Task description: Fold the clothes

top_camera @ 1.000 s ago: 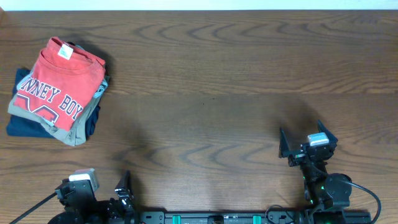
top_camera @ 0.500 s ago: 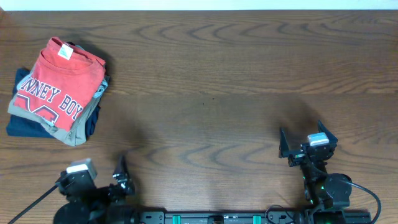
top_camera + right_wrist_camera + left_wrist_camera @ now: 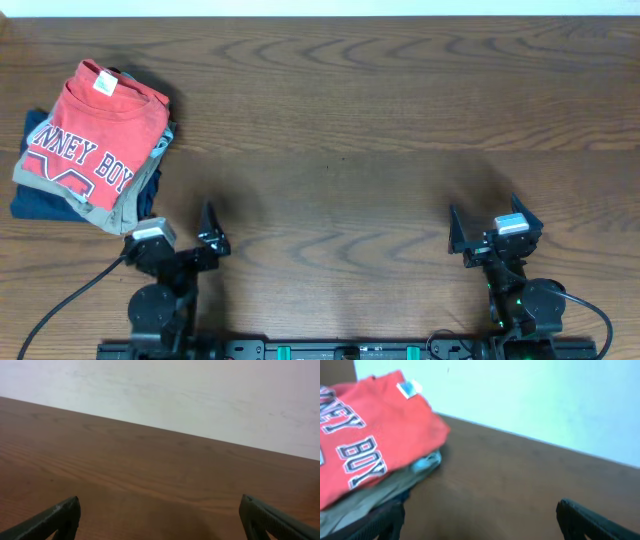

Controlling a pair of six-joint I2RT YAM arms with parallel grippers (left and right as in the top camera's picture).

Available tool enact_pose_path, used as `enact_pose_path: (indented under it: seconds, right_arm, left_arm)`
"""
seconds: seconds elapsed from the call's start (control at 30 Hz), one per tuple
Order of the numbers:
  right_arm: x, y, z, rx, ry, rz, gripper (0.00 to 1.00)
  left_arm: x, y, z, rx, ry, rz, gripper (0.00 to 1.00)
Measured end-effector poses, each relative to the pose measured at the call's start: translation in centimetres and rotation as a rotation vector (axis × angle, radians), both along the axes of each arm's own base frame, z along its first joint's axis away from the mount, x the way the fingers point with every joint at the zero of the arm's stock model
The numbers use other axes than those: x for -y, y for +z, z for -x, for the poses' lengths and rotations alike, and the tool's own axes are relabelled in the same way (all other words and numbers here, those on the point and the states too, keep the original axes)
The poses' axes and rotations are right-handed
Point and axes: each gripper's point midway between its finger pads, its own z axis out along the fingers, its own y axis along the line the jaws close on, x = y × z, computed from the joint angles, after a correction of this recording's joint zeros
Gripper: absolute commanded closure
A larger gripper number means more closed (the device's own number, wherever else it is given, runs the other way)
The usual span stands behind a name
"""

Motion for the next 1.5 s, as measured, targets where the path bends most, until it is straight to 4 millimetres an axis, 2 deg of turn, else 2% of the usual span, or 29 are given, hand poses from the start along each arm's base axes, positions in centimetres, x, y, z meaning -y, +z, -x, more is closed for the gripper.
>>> enact_pose_path:
  seconds: [0.17,0.23,0.27,0.93,1.2,1.5]
  right_arm:
    - [0.0,0.0,0.0,0.0,0.0,0.0,0.01]
    - [0.0,0.0,0.0,0.0,0.0,0.0,0.01]
    - [0.0,0.0,0.0,-0.001,0.0,0.0,0.01]
    - [0.0,0.0,0.0,0.001,0.0,0.0,0.01]
    - [0.0,0.0,0.0,0.001,0.0,0.0,0.01]
    - [0.0,0.0,0.0,0.001,0.0,0.0,0.01]
  left_arm:
    - [0.1,-1.4,-1.5,0.088,0.001,0.006,0.02]
    - [0.1,-3.3,-1.6,0.037,0.001,0.002,0.02]
    - [0.1,-3.7,-1.6,0.022,-0.002,0.002,0.02]
    - [1.0,-3.7,-1.6,0.019,-0.052,0.006,0.02]
    - [1.7,-3.7,-1.5,0.012,-0.102,-0.099,0.02]
    - [1.9,-3.8,-1.5,0.01,-0.12,-0.129,0.02]
